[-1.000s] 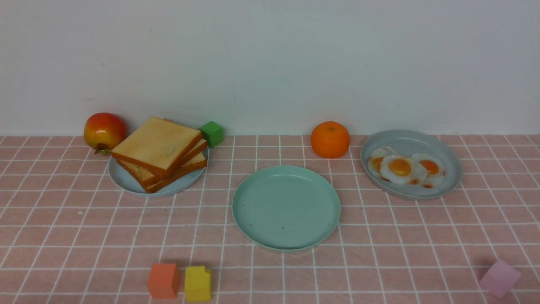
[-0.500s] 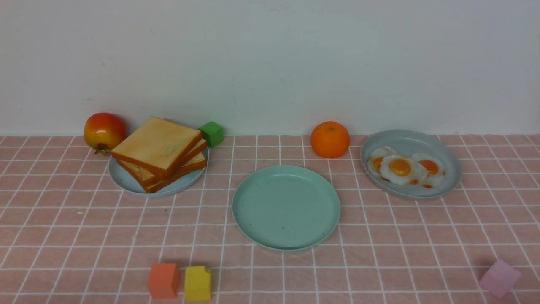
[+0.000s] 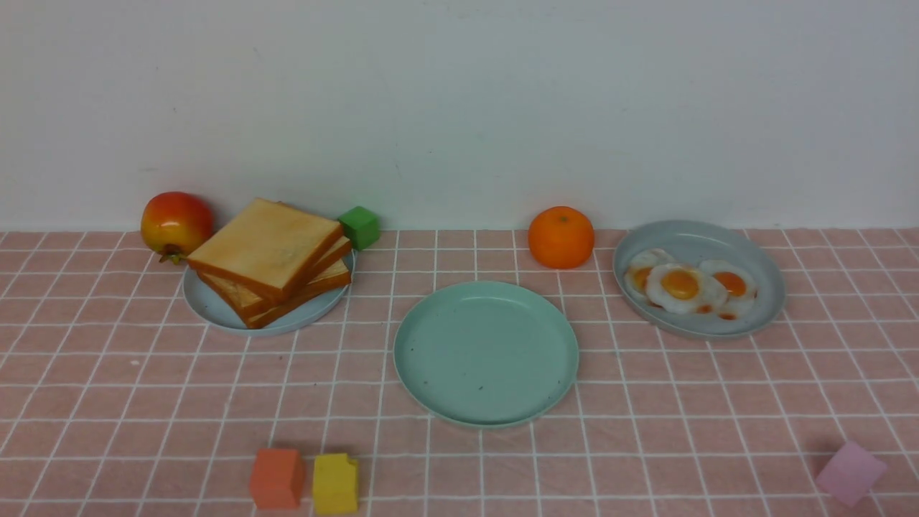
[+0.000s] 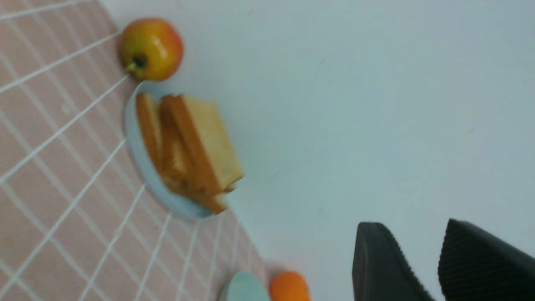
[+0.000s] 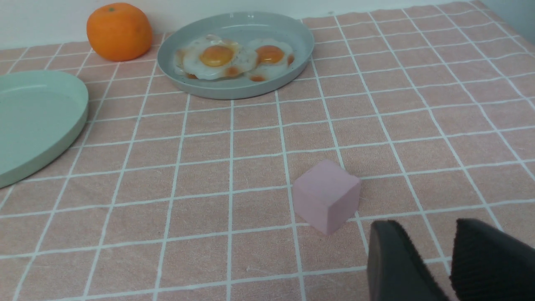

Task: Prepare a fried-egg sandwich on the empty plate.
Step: Use the left arm to grab a slice of bread

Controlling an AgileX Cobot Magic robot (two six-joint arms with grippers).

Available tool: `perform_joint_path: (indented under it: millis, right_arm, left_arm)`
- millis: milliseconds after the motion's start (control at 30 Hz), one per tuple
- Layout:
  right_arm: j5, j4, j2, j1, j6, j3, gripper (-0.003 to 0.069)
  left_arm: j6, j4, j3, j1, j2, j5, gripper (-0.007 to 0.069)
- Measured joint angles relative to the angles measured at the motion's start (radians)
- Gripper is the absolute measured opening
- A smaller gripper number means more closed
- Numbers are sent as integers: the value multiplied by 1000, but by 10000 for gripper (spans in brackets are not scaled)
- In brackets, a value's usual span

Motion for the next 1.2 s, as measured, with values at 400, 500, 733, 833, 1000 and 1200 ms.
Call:
perform_joint_path:
  millis: [400,500,733,833,1000,1200]
  right_arm:
    - [0,0,0,0,1,0,241]
    - [0,0,0,0,1,0,241]
    - [0,0,0,0,1,0,241]
    - [0,0,0,0,1,0,241]
    - [-35,63,0,0,47,4,241]
    - [-298,405,0,0,302,8,241]
  left_arm:
    - [465,189,-576,-11,500,750,15]
    - [546,208,-703,-88,690,882,6]
    - [517,313,-868,-338,1027,810,6]
    - [507,324,-927,-384,1131,788,6]
    - [523,351,-1021,-394,1213,881,6]
    - [515,420,-1088,-394,1222,962,6]
